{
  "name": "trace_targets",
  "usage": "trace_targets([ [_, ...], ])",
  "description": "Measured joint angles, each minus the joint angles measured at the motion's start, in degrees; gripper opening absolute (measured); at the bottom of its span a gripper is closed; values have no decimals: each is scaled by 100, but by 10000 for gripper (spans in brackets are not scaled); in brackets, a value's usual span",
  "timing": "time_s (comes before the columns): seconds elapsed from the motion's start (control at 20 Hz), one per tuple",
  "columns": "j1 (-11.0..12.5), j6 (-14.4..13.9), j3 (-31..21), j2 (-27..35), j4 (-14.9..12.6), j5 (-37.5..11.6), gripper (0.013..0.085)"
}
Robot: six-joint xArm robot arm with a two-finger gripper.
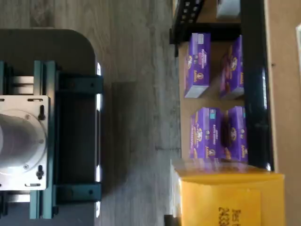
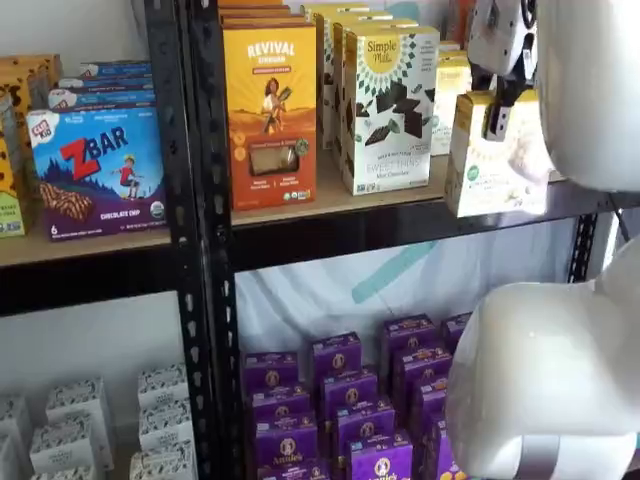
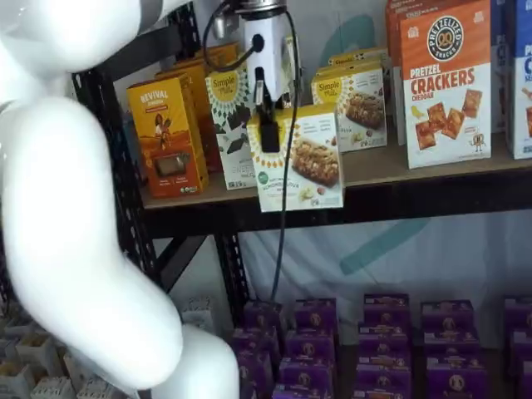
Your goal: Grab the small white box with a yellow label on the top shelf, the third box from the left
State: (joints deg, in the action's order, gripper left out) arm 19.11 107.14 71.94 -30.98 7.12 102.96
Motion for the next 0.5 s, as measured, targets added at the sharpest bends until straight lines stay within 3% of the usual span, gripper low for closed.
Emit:
trace_targets([
  [0.5, -281, -281, -468, -506, -40, 152, 370],
])
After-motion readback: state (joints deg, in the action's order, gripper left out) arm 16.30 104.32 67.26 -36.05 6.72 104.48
